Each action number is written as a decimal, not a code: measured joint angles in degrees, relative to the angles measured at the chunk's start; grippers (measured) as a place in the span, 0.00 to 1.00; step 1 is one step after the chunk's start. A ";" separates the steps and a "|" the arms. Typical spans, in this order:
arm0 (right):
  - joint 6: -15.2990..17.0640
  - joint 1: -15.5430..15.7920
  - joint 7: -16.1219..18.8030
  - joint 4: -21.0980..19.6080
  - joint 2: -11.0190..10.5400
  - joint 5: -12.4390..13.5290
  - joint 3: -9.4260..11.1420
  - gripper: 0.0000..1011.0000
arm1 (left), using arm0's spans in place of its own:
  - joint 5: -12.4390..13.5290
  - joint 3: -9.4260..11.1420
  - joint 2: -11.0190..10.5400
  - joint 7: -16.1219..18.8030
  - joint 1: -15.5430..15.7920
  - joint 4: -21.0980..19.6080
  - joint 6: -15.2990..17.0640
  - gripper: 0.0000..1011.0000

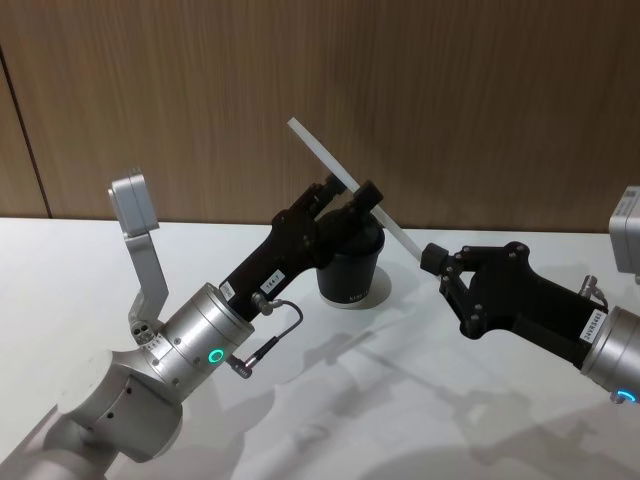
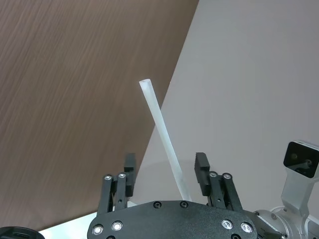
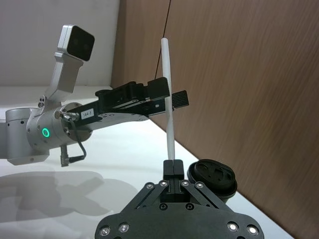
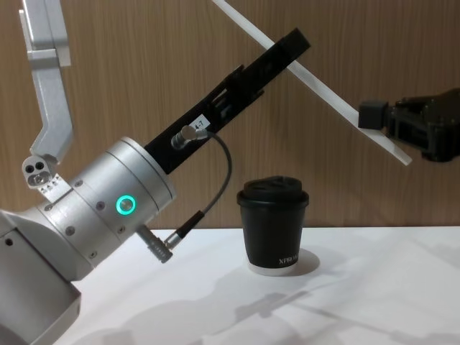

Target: Pick up the straw with one hand, pass it to the other hand, and insert it into the cup.

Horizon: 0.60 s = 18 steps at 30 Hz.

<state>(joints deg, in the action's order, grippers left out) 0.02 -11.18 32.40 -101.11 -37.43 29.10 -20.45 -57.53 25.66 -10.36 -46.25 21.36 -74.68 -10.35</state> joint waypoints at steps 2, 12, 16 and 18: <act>0.00 0.00 0.00 0.00 0.00 0.00 0.00 0.00 | 0.03 0.03 0.01 0.04 0.03 0.01 -0.02 0.70; 0.00 0.00 0.00 0.00 0.00 0.00 0.00 0.00 | 0.11 0.10 0.03 0.14 0.09 0.07 -0.08 0.39; 0.00 0.00 0.00 0.00 0.00 0.00 0.00 0.00 | 0.14 0.13 0.03 0.16 0.11 0.10 -0.10 0.24; 0.00 0.00 0.00 0.00 0.00 0.00 0.00 0.00 | 0.14 0.13 0.03 0.16 0.13 0.10 -0.10 0.19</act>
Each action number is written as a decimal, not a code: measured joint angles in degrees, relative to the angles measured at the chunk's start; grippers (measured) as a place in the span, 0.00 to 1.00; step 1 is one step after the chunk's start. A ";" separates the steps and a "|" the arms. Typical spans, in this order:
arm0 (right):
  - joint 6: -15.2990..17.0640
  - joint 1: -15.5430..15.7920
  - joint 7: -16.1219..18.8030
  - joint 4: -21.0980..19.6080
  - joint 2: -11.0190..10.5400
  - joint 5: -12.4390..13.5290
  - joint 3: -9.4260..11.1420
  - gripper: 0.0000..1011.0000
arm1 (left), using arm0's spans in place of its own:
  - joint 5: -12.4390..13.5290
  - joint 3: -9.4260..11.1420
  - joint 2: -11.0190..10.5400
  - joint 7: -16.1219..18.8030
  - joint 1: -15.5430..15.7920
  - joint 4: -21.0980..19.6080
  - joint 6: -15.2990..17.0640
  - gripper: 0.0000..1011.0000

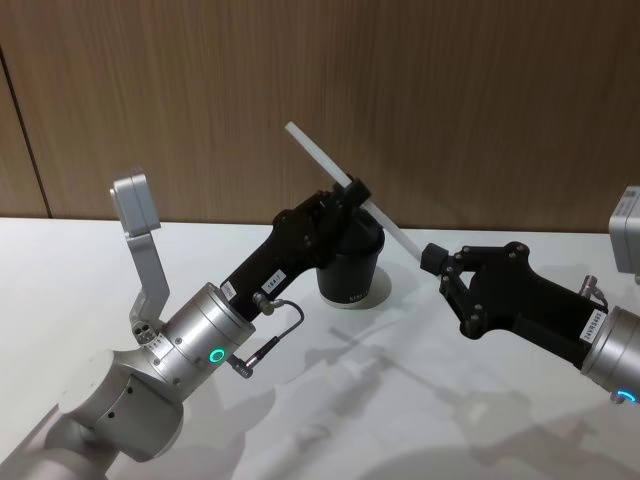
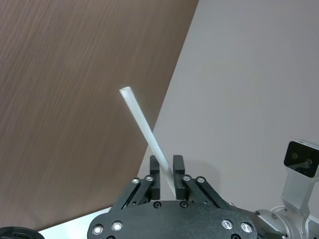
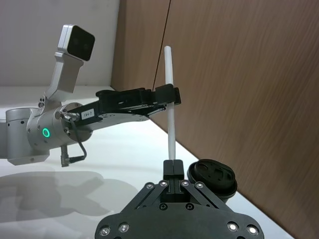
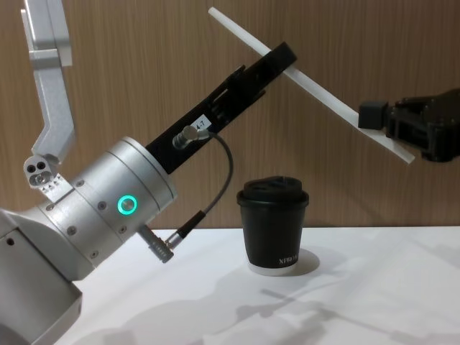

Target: Pick up the straw with one hand, pass it to the other hand, and insert it into the cup.

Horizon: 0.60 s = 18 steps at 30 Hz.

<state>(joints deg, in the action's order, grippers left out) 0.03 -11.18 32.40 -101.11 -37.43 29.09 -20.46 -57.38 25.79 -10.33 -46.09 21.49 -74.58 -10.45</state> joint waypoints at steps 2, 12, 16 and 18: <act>0.00 0.00 0.00 0.00 0.00 0.00 0.00 0.00 | 0.01 0.00 0.00 0.00 0.01 0.00 0.00 0.14; 0.00 0.00 0.00 0.00 0.00 0.00 0.00 0.02 | 0.04 0.00 0.00 0.07 0.02 0.00 0.00 0.07; 0.00 0.00 0.00 0.00 0.00 0.00 0.00 0.10 | 0.04 -0.01 -0.01 0.10 0.02 0.00 0.00 0.05; 0.00 0.00 0.00 0.00 0.00 0.00 0.00 0.18 | 0.04 -0.01 -0.01 0.10 0.02 0.00 0.00 0.04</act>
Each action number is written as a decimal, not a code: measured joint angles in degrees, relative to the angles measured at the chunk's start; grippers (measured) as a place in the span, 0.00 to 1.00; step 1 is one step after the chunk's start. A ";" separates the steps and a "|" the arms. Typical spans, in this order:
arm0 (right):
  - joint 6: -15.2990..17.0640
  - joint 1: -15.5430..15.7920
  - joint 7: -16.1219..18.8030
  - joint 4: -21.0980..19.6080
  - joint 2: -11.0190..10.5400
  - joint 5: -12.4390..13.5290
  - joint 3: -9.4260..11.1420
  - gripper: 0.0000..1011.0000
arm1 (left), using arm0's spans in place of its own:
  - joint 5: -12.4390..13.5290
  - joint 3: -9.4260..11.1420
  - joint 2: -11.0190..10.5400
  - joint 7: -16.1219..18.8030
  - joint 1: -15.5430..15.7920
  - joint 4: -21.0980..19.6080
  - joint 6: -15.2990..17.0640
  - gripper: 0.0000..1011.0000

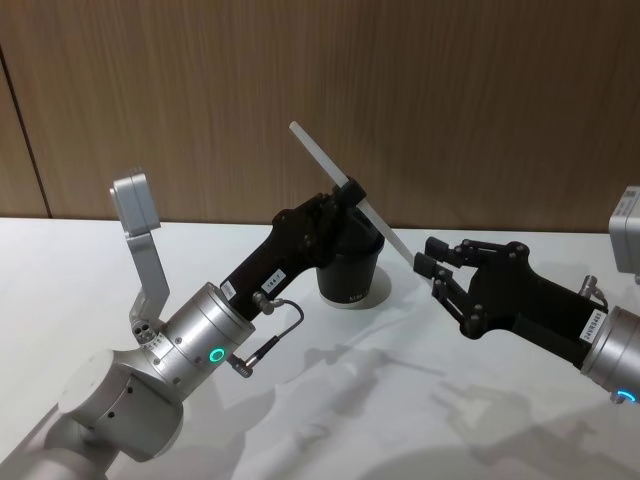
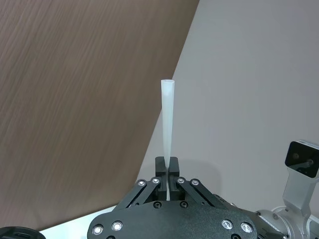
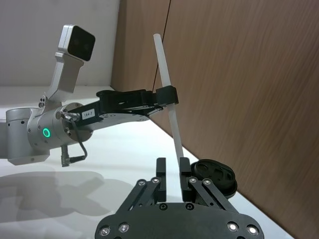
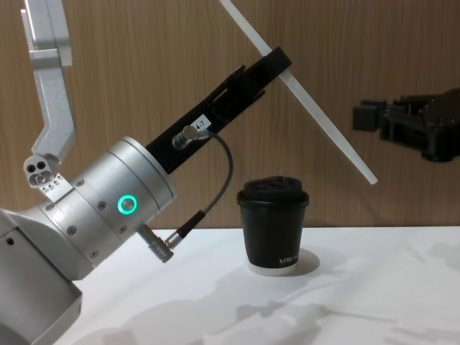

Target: Pick up the straw with one hand, pass it to the other hand, and insert it into the cup.

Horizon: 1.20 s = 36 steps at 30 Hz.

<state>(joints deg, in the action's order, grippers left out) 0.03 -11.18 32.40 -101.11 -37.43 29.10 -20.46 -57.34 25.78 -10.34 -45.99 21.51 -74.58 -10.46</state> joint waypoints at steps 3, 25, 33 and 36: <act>0.00 0.00 0.00 0.00 0.00 0.00 0.00 0.27 | -0.01 0.00 0.00 0.00 0.00 0.00 0.00 0.02; 0.00 0.00 0.00 0.00 0.00 0.00 0.00 0.90 | 3.47 0.65 -1.69 3.28 -0.05 -2.21 -0.81 0.01; 0.00 0.00 0.00 0.00 0.00 0.00 0.00 0.99 | 8.35 0.99 -3.87 7.05 -0.16 -5.26 -1.29 0.01; 0.00 0.00 0.00 0.00 0.00 0.00 0.00 0.99 | 10.49 1.13 -4.85 8.38 -0.16 -6.70 -1.51 0.01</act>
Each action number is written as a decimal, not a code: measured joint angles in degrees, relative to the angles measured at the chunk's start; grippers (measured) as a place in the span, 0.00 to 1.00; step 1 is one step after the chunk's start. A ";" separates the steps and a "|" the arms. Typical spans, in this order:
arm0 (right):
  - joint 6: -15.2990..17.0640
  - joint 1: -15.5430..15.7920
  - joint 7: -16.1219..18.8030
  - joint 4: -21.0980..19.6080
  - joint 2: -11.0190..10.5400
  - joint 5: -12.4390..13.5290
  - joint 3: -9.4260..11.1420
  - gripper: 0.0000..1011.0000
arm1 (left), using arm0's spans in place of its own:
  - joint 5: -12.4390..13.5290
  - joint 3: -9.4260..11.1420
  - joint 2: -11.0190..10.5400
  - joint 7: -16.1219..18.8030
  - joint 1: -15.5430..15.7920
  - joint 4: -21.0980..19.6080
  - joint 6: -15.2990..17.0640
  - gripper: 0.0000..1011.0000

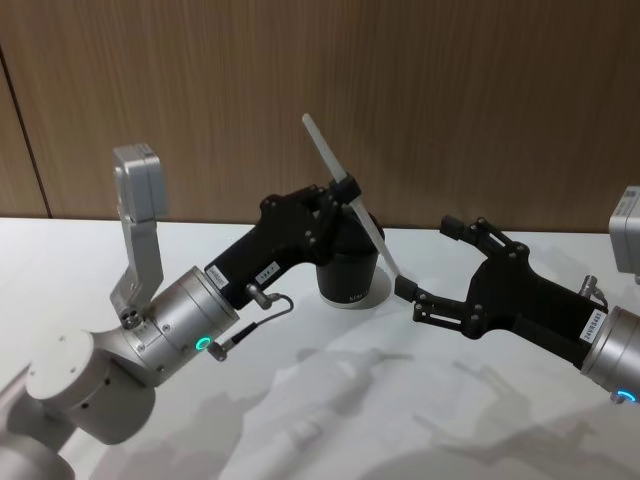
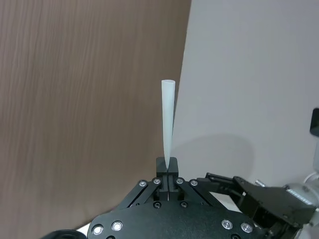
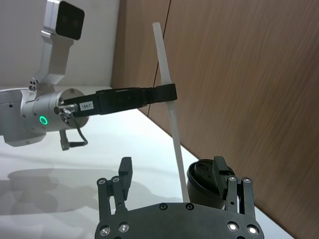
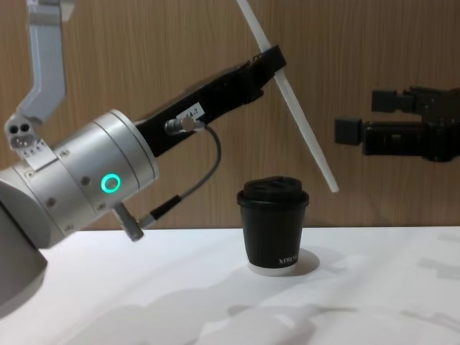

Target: Pick up the straw with one hand, pass it to the other hand, and insert it into the cup.

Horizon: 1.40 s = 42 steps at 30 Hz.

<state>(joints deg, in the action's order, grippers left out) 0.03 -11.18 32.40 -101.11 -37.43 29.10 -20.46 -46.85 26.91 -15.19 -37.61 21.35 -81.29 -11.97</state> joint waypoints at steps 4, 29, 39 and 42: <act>0.00 0.00 0.00 0.00 0.00 0.00 0.00 0.99 | 3.72 0.14 -1.48 1.94 0.24 -2.16 -0.38 0.01; 0.00 0.00 0.00 0.00 0.00 0.00 0.00 0.99 | 17.77 -1.09 -6.29 10.21 2.67 -8.49 1.11 0.01; 0.00 0.00 0.00 0.00 0.00 0.00 0.00 0.99 | 19.09 -1.74 -6.16 10.85 3.42 -7.63 1.56 0.01; 0.00 0.00 0.00 0.00 0.00 0.00 0.00 0.99 | 19.51 -1.78 -5.98 10.86 3.78 -7.06 1.65 0.01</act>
<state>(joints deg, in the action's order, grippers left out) 0.03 -11.18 32.40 -101.11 -37.43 29.10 -20.46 -27.35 25.12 -21.17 -26.75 25.14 -88.35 -10.32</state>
